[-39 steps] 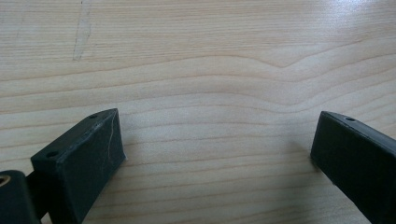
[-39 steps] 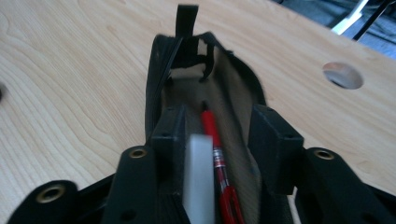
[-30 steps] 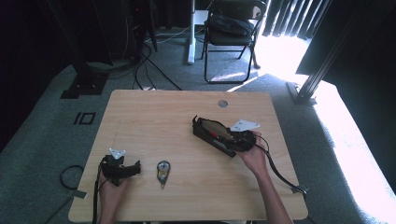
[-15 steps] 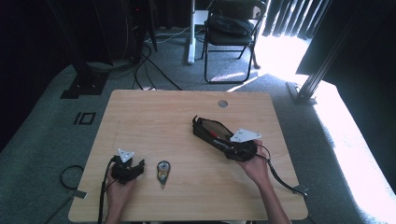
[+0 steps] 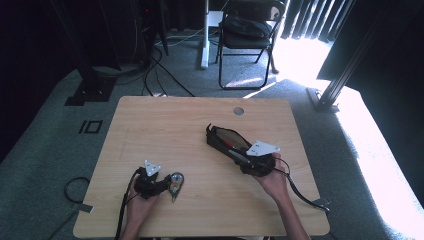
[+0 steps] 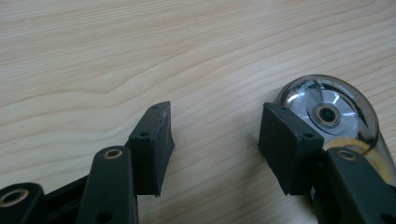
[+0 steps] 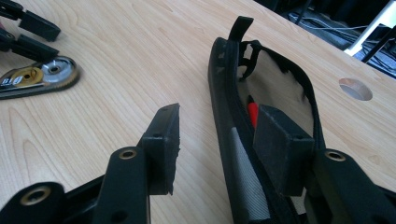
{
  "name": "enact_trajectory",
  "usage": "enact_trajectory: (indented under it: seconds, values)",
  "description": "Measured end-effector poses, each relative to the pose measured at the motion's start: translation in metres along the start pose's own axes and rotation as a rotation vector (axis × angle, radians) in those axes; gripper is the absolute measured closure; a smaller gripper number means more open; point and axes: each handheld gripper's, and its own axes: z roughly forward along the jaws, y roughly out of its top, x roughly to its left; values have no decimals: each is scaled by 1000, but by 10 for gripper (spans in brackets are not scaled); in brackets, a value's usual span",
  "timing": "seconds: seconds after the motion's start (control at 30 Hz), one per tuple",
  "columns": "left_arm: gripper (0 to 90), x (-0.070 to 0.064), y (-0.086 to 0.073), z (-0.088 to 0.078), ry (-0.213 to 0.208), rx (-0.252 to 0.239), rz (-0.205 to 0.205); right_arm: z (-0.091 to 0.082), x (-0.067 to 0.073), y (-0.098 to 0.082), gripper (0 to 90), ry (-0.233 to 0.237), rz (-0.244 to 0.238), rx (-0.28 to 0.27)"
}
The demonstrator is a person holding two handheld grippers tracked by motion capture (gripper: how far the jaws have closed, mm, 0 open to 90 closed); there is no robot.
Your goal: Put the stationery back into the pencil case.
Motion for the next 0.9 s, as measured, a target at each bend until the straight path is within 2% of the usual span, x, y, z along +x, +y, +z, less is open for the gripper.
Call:
enact_trajectory:
  seconds: [0.17,0.27,0.33,0.4,0.5,0.57,0.67,0.9]
  values:
    - [433,-18,10,10,-48,-2,52,2,3,-1,500,8,-8,6]
    - [432,-31,16,16,-80,-2,103,4,5,-3,500,18,-11,15]
    - [430,-40,20,19,-87,-4,138,5,8,-4,500,29,-12,19]
    - [427,-48,22,20,-71,-10,171,7,10,-6,500,40,-17,26]
    - [443,-50,25,18,-83,-22,150,12,16,-8,497,61,-18,32]
    - [443,-46,26,13,-77,-41,136,15,19,-8,484,82,-21,35]
    - [436,-36,26,5,-72,-69,102,20,26,-8,456,109,-34,41]
    - [417,-11,16,-10,-17,-76,54,30,45,-4,403,156,-29,46]
